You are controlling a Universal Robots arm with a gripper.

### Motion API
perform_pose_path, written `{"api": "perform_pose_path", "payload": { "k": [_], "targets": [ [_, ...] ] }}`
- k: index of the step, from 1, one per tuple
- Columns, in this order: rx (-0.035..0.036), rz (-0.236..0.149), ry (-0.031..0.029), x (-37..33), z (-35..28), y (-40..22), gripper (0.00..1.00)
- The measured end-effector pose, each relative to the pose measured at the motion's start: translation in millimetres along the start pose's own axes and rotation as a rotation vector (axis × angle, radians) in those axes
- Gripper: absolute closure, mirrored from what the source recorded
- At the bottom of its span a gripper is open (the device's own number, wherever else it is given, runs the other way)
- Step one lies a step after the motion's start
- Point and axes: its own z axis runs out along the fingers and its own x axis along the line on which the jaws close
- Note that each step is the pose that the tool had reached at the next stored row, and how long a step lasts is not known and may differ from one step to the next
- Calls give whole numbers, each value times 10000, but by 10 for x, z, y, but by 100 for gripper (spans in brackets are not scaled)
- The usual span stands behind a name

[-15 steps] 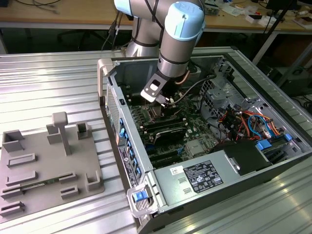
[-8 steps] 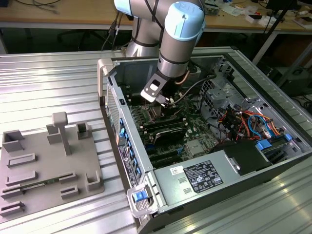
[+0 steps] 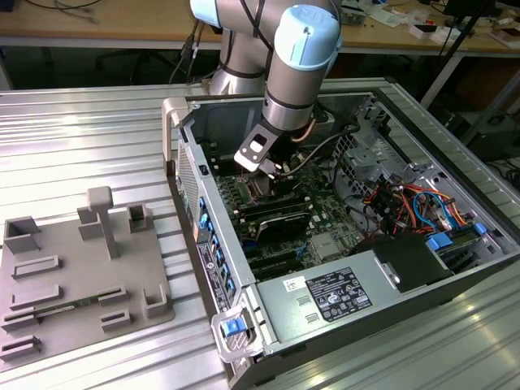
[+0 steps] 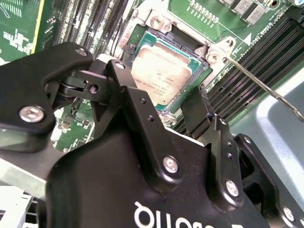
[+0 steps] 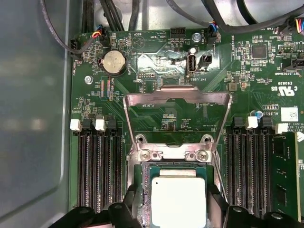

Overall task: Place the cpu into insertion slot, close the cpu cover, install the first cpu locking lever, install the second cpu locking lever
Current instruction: 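Place the cpu into insertion slot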

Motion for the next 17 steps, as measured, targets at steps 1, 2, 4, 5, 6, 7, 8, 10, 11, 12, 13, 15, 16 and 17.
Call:
{"api": "perform_pose_path", "payload": {
  "k": [1,2,4,5,6,7,8,10,11,12,13,15,16,17],
  "targets": [
    [-2,0,3,1,-25,2,33],
    [4,-166,11,1,-30,2,33],
    [8,-237,-157,2,-37,4,33],
    [10,-238,-181,7,-37,4,33],
    [10,-239,-182,11,-37,4,33],
    [8,-238,-182,18,-37,4,33],
    [9,-240,-183,20,-37,5,33],
    [9,-240,-182,22,-37,5,33],
    [9,-239,-188,22,-37,5,35],
    [10,-239,-187,22,-37,5,45],
    [10,-239,-188,22,-37,5,45],
    [9,-239,-190,22,-37,5,45],
    [10,-240,-191,22,-37,5,45],
    [9,-239,-191,22,-37,5,45]
  ]
}}
